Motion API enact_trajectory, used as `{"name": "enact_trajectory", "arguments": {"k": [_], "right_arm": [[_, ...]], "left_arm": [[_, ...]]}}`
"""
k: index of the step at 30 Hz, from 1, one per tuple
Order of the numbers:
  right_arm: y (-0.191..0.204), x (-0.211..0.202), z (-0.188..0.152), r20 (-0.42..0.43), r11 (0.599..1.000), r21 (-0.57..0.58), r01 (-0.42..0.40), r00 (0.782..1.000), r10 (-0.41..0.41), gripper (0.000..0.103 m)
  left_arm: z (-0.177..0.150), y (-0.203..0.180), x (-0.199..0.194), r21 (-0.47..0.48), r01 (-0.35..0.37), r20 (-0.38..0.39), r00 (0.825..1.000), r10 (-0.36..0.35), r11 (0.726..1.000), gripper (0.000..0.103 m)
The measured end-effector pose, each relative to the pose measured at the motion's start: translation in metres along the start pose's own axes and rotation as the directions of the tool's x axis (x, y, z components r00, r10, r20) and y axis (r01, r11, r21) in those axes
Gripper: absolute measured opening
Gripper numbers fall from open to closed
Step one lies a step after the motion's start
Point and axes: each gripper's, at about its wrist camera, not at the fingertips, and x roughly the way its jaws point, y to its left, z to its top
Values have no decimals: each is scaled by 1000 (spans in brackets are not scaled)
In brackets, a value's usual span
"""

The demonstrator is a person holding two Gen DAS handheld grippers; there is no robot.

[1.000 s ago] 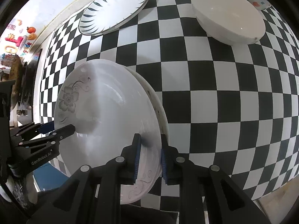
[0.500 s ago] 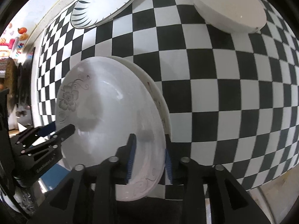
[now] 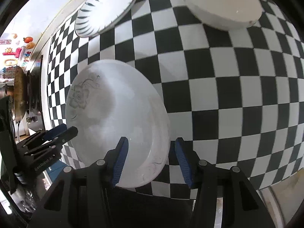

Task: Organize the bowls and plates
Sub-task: 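Close both tools on the blue-striped plate rim, then lift the blue-striped plate and lower it onto the grey-flower plate stack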

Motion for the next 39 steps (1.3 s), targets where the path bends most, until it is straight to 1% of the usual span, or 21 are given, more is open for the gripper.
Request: {"name": "enact_trajectory", "arguments": {"k": [4,5,6,10,11,14,16,18,19,21,24,28,30,32,33,34,35,36,38,39], "right_arm": [[10,-27,12,55,1000,-21,1,998,0,54],[15,-36,20,80,1000,-31,3,997,-1,54],[18,-43,27,95,999,-40,5,995,-1,54],[37,-65,69,169,998,-64,8,986,3,54],[39,-67,79,180,998,-62,13,984,-1,54],[46,-66,120,201,999,-42,13,980,-4,54],[48,-59,148,198,1000,-27,11,980,-5,54],[43,-51,175,186,1000,0,4,983,-4,54],[42,-45,188,175,1000,6,1,985,-2,54],[38,-34,210,154,999,32,-6,988,1,54],[34,-18,233,128,998,53,-17,992,10,54],[31,-1,252,99,998,63,-5,995,-1,54],[29,7,259,85,998,60,8,996,-13,53],[28,14,262,75,998,62,21,997,-26,53],[27,17,265,71,998,65,24,997,-28,52],[25,19,267,66,997,67,22,997,-27,50],[24,22,269,63,997,73,7,998,-12,46],[22,25,271,58,996,88,-29,998,24,43],[16,30,273,45,990,123,-75,997,70,33],[14,28,273,54,988,132,-76,996,69,33]], "left_arm": [[19,9,-25,-32,11,74,997,-9,999,39],[27,13,-32,-35,27,104,994,-24,999,39],[36,16,-38,-38,28,131,991,-23,999,39],[71,35,-51,-76,39,187,982,-24,996,39],[86,40,-53,-88,50,193,981,-32,995,39],[112,44,-42,-127,72,186,981,-47,989,39],[131,49,-35,-142,93,176,982,-67,986,39],[154,55,-25,-153,102,156,985,-78,983,39],[166,55,-19,-152,117,142,985,-96,981,39],[183,56,-7,-160,126,111,988,-109,979,39],[205,57,13,-162,134,74,990,-124,978,39],[223,55,32,-153,132,32,991,-129,979,39],[228,53,38,-140,119,32,993,-116,983,38],[231,49,40,-117,133,42,991,-129,984,34],[232,48,40,-111,138,48,990,-134,984,31],[234,45,39,-103,142,55,989,-137,985,28],[235,43,39,-93,136,56,990,-131,986,27],[235,43,38,-96,134,52,990,-129,986,27],[235,44,38,-94,140,61,989,-135,986,27],[235,44,37,-92,140,65,989,-134,986,26]]}}
